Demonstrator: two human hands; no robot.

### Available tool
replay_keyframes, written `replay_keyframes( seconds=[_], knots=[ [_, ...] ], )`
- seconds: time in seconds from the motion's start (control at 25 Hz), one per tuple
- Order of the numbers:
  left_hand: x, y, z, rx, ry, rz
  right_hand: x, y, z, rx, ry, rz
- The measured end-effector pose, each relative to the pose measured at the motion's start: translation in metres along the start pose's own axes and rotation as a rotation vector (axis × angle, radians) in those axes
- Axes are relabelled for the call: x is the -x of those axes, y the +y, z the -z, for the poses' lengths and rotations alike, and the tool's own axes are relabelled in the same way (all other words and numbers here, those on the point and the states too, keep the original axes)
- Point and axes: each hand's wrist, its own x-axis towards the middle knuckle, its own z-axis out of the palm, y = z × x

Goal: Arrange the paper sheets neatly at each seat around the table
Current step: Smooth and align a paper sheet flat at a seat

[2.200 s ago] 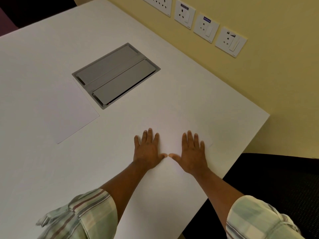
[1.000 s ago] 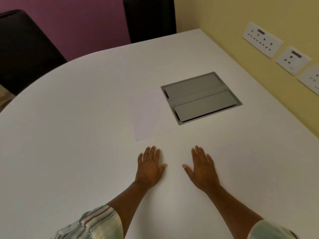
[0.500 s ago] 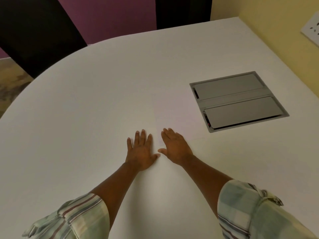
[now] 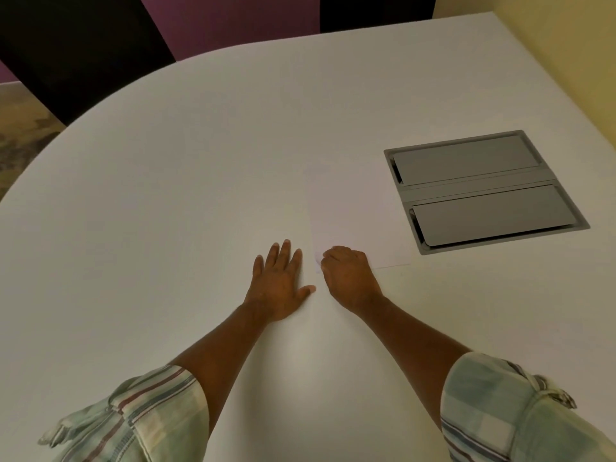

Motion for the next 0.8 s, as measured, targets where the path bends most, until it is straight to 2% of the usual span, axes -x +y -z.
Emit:
replay_keyframes(
  seconds=[0.2, 0.36, 0.44, 0.52, 0.68, 0.8],
  knots=[
    [-0.005, 0.004, 0.007, 0.035, 0.030, 0.032, -0.004, -0.005, 0.010, -0.236, 0.130, -0.152],
    [-0.008, 0.014, 0.017, 0.125, 0.177, 0.082, -0.007, -0.006, 0.021, -0.477, 0.181, -0.310],
    [-0.012, 0.022, 0.025, 0.301, 0.287, 0.115, -0.006, -0.003, 0.025, -0.516, 0.200, -0.316],
    [-0.019, 0.036, 0.036, 0.636, 0.381, 0.189, -0.003, -0.001, 0.028, -0.544, 0.230, -0.313],
    [-0.035, 0.058, 0.060, 0.932, 0.411, 0.370, 0.005, -0.007, 0.023, -0.343, 0.235, -0.211],
    [-0.045, 0.064, 0.070, 1.233, 0.341, 0.471, 0.017, -0.009, 0.022, -0.109, 0.342, -0.062]
  ],
)
